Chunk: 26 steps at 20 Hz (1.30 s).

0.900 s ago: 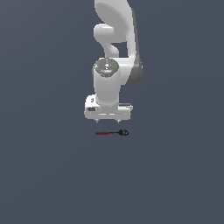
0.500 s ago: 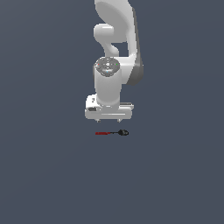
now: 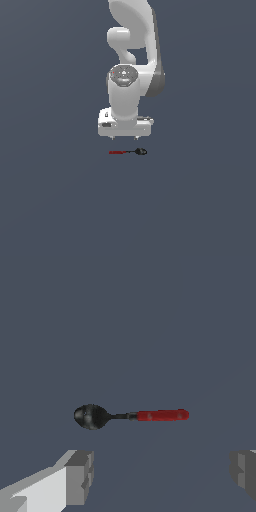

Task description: Pick up the object and move it to a goal position.

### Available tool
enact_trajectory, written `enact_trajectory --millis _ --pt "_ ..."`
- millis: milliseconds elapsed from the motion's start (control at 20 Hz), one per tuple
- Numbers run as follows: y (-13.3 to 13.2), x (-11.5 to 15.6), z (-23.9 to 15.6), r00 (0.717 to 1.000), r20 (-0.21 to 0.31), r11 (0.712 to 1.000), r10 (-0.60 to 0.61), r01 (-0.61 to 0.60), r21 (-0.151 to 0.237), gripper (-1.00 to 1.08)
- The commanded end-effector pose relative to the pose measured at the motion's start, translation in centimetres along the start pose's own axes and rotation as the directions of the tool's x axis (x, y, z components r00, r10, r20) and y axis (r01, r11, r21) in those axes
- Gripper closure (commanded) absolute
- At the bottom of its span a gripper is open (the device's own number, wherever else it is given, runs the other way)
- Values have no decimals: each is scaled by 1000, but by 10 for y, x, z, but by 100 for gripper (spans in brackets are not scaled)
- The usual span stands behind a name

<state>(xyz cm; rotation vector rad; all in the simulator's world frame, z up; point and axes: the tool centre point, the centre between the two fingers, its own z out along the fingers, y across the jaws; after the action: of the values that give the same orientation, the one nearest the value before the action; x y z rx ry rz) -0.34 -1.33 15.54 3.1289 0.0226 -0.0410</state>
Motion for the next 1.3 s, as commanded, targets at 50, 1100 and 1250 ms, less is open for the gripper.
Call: enact_trajectory --millis 50,1100,1250 --pt "-1 0 2 1000 0 1000 26 -26 2 -92" --pt "-10 0 35 874 8 874 486 -486 20 -92" --pt "-11 0 41 830 10 829 558 -558 22 -92"
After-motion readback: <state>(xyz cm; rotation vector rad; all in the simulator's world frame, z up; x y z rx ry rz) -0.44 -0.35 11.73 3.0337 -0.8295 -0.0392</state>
